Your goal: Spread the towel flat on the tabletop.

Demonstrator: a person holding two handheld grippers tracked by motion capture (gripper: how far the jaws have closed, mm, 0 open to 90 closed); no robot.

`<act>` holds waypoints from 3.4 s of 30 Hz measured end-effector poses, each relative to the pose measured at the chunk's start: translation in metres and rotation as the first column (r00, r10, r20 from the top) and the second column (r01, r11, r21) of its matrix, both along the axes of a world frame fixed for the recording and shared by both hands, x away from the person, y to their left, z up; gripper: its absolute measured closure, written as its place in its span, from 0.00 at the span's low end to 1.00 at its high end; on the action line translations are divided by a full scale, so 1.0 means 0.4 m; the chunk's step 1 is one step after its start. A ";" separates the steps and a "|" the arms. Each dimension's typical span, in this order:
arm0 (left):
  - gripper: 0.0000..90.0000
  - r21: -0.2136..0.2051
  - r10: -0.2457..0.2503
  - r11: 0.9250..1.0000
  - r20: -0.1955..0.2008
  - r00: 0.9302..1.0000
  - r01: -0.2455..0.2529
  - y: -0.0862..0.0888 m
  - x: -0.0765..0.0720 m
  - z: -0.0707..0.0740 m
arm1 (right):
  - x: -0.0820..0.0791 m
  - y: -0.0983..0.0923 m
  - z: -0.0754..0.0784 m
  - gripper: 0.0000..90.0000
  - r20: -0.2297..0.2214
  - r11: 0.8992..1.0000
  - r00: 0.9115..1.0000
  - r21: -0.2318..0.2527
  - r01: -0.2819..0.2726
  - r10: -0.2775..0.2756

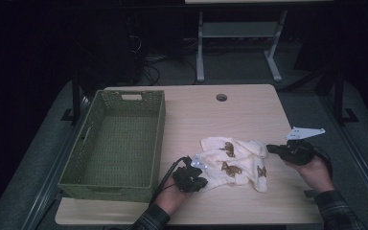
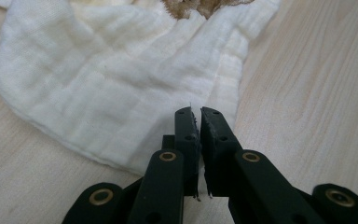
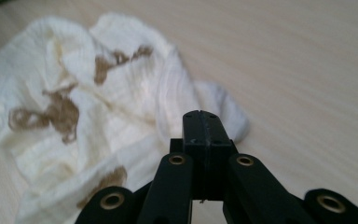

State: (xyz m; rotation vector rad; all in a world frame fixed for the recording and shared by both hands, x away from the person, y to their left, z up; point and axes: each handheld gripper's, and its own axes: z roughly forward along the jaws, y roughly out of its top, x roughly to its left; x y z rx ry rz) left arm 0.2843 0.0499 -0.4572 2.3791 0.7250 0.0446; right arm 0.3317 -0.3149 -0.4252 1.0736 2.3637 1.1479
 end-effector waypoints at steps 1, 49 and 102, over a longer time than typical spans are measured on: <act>0.94 0.002 -0.002 1.000 0.003 1.000 0.002 0.001 0.001 0.000 | 0.003 0.000 0.008 1.00 0.005 1.000 1.000 0.013 0.003 -0.003; 0.93 -0.003 -0.005 1.000 -0.006 1.000 0.005 0.001 0.000 0.000 | 0.201 0.032 0.048 0.98 -0.034 0.996 0.996 -0.044 0.078 -0.080; 0.66 -0.054 0.304 0.952 0.094 0.948 -0.300 -0.038 0.304 0.055 | 0.256 0.021 -0.030 0.69 -0.100 0.998 0.994 -0.028 0.047 -0.050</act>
